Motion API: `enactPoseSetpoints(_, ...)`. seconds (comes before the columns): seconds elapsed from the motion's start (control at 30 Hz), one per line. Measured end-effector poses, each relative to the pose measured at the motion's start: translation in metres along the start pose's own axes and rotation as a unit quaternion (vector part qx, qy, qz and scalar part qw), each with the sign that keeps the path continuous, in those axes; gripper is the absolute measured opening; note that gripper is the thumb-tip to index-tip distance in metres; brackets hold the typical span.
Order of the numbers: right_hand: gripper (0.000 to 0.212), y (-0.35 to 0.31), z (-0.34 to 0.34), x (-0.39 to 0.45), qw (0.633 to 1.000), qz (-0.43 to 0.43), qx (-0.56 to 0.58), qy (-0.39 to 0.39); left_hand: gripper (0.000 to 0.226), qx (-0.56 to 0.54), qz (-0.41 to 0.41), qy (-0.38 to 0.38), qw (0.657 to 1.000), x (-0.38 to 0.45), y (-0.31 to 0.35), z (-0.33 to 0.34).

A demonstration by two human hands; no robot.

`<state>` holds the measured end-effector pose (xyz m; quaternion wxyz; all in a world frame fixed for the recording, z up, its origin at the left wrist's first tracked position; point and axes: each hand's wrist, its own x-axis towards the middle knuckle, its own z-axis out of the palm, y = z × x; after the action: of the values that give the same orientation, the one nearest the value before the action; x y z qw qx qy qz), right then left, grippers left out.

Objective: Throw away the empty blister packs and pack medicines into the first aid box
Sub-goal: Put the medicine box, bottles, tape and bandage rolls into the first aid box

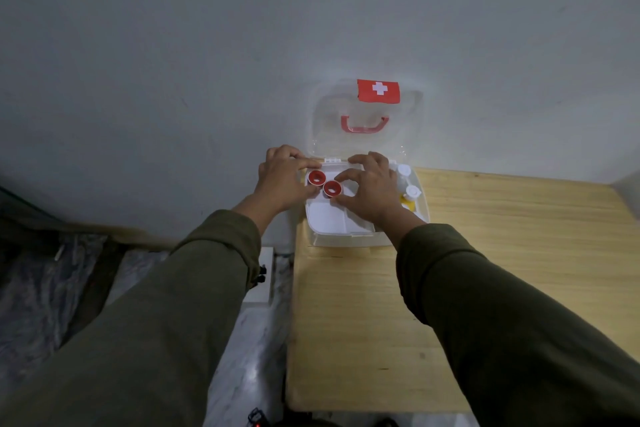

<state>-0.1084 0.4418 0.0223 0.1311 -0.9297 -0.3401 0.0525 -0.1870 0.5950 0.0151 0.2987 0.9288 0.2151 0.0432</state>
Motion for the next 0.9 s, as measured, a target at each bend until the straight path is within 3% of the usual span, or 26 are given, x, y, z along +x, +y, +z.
enactPoseSetpoints(0.3,0.044,0.004,-0.007,0.003,1.000,-0.017,-0.007,-0.016,0.048,-0.009,-0.011,0.006,1.000,-0.008,0.003,0.001)
enactPoseSetpoints(0.5,0.045,0.020,-0.035,-0.002,0.998,-0.040,0.005,0.041,0.041,-0.032,-0.018,0.058,0.998,-0.017,0.014,-0.003)
enactPoseSetpoints(0.7,0.048,0.064,-0.078,-0.034,0.997,-0.043,0.016,0.063,0.039,-0.043,-0.015,0.121,0.992,-0.035,0.059,0.002)
enactPoseSetpoints(0.9,0.047,0.135,-0.098,-0.092,0.998,-0.013,0.004,0.056,0.037,-0.059,0.043,0.169,0.983,-0.062,0.131,0.030)
